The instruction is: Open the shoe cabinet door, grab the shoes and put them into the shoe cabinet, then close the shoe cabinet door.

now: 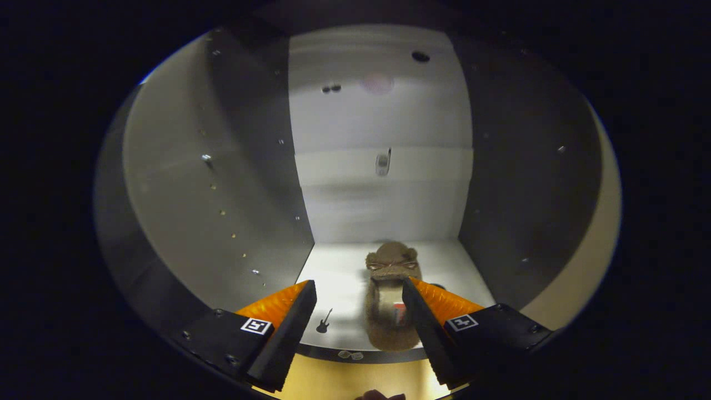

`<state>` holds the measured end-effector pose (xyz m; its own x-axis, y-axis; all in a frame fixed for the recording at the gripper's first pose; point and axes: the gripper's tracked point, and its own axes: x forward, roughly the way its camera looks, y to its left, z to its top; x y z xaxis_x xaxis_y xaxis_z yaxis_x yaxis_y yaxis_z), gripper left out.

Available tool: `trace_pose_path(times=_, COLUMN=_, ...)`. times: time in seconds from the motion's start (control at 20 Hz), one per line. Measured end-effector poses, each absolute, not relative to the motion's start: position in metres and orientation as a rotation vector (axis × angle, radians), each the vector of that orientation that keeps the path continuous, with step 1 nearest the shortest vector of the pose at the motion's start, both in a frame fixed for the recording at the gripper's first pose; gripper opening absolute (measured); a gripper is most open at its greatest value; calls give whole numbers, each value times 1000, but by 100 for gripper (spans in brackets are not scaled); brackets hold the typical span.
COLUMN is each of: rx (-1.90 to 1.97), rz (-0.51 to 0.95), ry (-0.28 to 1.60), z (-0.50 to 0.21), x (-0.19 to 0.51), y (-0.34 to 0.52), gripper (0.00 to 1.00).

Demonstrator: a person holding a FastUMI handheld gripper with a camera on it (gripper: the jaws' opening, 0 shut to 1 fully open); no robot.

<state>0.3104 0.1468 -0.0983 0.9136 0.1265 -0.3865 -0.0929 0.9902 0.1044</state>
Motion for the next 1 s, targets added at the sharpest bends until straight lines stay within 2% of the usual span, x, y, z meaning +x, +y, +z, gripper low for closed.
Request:
trace_pose_path(times=0.25, rx=100, rz=87, ry=233, z=-45, x=229, y=136, gripper=98)
trace_pose_path(times=0.75, rx=78, rz=129, ry=114, z=-10, x=49, y=113, gripper=98)
trace_pose_path(times=1.0, rx=82, rz=121, ry=80, z=9, x=-17, y=74, gripper=98)
